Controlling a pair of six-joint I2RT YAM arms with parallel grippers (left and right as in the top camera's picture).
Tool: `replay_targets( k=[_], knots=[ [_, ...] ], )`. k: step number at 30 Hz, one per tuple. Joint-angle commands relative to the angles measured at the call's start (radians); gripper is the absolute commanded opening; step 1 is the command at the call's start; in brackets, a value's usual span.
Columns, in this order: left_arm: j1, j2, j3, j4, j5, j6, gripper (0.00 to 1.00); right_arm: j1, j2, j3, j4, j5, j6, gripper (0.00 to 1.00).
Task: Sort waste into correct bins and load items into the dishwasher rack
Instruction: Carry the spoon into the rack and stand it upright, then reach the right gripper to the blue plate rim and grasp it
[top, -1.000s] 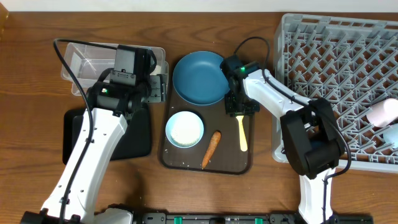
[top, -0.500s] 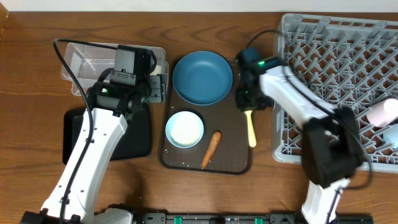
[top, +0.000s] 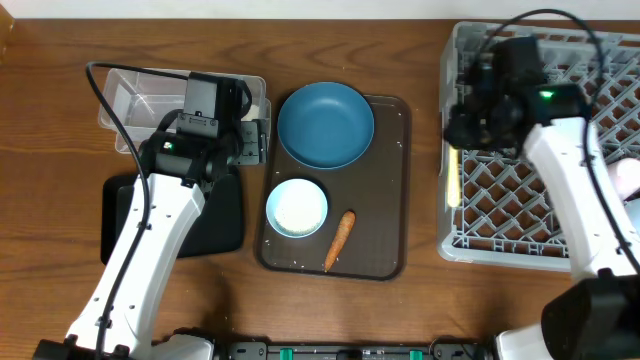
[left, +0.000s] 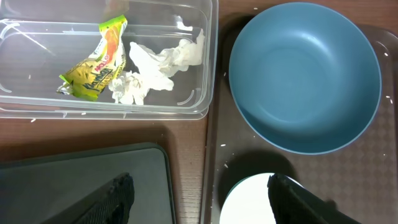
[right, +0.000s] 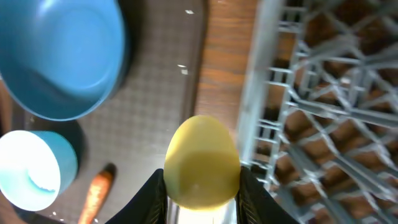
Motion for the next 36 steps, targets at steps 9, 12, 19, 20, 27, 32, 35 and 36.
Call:
replay_targets(
  k=[9, 12, 19, 20, 27, 32, 35, 36],
  knots=[
    [0.000, -0.004, 0.005, 0.000, -0.016, 0.010, 0.71, -0.069, 0.079, -0.027, -0.042, 0.057, -0.058, 0.20],
    [0.000, -0.004, 0.005, 0.000, -0.016, 0.010, 0.71, -0.069, 0.105, -0.037, -0.043, 0.060, -0.058, 0.20],
    [0.000, -0.004, 0.005, 0.000, -0.016, 0.010, 0.71, -0.069, 0.141, -0.044, -0.048, 0.062, -0.058, 0.26],
    [0.000, -0.004, 0.005, 0.000, -0.016, 0.010, 0.71, -0.069, 0.141, -0.044, -0.048, 0.062, -0.058, 0.27],
    [0.000, -0.004, 0.005, 0.000, -0.016, 0.010, 0.71, -0.069, 0.137, -0.043, -0.059, 0.061, -0.058, 0.40],
    [0.000, -0.004, 0.005, 0.004, -0.015, 0.010, 0.77, -0.070, 0.097, -0.029, -0.062, 0.061, -0.058, 0.43],
    [-0.007, -0.004, 0.005, 0.016, -0.015, 0.010, 0.78, -0.077, 0.056, -0.016, -0.055, 0.061, -0.058, 0.46],
    [-0.012, -0.004, 0.005, 0.025, -0.015, 0.010, 0.78, -0.083, 0.043, -0.015, -0.049, 0.062, -0.058, 0.49]
  ],
)
